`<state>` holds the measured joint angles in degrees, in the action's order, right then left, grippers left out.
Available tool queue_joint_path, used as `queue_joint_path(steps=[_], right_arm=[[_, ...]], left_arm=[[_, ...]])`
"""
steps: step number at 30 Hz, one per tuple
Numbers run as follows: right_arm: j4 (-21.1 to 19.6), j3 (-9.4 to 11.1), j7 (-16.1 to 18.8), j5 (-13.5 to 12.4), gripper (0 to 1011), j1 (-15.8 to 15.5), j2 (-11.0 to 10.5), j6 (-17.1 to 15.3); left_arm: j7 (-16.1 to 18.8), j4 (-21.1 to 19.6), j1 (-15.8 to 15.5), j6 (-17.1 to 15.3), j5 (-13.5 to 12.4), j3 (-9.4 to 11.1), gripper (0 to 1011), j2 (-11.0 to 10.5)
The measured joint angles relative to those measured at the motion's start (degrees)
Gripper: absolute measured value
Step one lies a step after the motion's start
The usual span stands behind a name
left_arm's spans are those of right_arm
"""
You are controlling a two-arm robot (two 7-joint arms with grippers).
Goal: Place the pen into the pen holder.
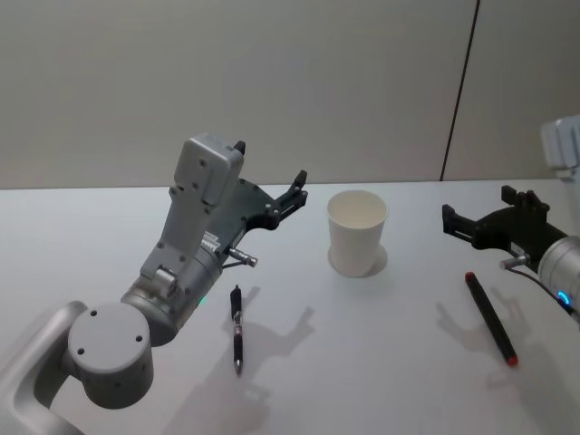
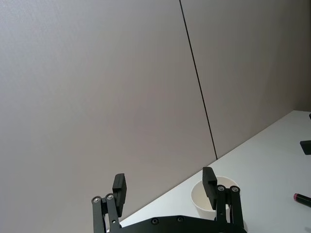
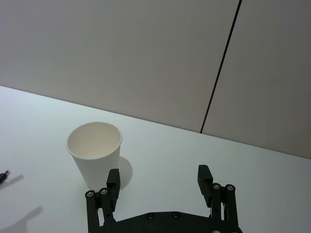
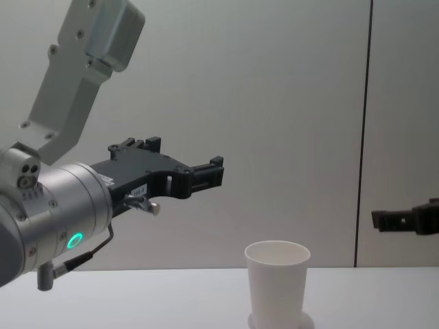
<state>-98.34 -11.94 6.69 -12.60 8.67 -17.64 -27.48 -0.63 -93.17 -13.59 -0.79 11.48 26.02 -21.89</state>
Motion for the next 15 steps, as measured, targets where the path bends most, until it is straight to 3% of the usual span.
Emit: queue_joint_path(steps=[15], right_arm=[[3.76, -0.59, 0.82, 3.29, 1002, 3.31, 1.22, -6.54]], left_arm=[[0.00, 0.00, 0.00, 0.00, 0.00, 0.00, 1003, 0.00]])
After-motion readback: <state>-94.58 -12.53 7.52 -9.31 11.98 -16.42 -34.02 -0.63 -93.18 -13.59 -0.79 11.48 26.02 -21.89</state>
